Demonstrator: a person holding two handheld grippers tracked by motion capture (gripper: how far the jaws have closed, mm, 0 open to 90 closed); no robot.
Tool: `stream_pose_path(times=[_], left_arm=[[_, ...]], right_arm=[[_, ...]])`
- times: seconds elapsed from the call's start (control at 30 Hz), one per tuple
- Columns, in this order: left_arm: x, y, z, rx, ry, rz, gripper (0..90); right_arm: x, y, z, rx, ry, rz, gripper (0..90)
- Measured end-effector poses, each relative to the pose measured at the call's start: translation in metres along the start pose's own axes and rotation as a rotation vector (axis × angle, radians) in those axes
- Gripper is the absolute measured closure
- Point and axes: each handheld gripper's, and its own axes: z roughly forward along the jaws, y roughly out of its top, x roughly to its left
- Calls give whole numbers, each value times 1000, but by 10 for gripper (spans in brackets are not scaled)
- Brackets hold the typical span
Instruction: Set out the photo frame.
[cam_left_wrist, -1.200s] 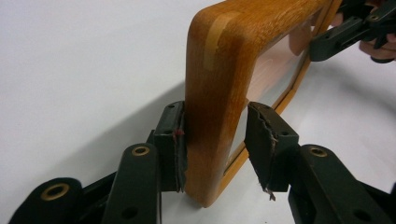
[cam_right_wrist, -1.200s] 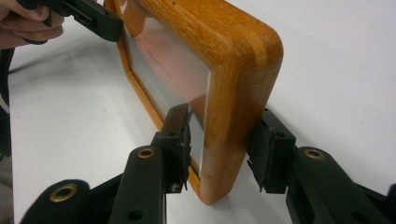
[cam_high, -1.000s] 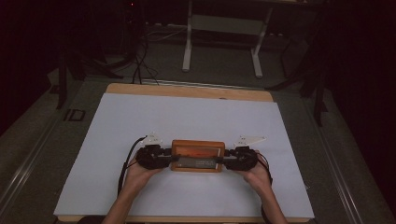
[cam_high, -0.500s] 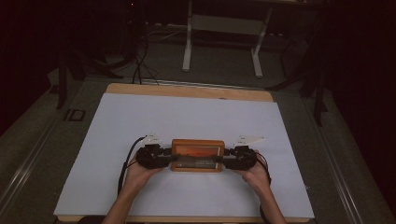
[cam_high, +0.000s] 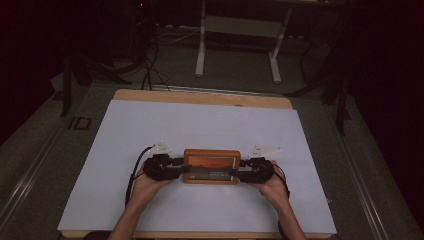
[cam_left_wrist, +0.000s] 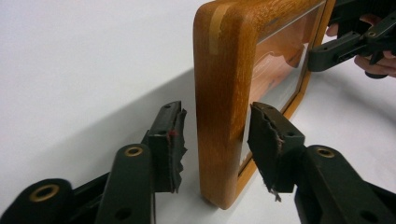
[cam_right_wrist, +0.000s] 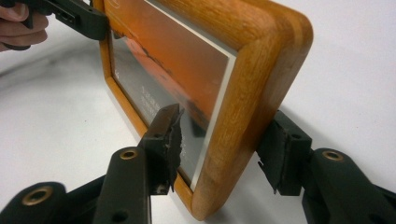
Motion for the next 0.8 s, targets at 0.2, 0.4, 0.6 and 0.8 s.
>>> stream_pose_path(times=[0.2,0.4,0.6,0.8], left_arm=[[-2,1,-3,-24,12,18,525],[-4,1,-11,-80,48,51,515],[-3,2,-17,-114,57,62,506],[-2,1,-23,-131,63,69,506]], right_arm=[[1,3,-6,-14,-12,-7,468],[1,5,-13,-40,-20,-2,436],[0,7,-19,-57,-20,2,433],[-2,8,-29,-76,-26,0,432]])
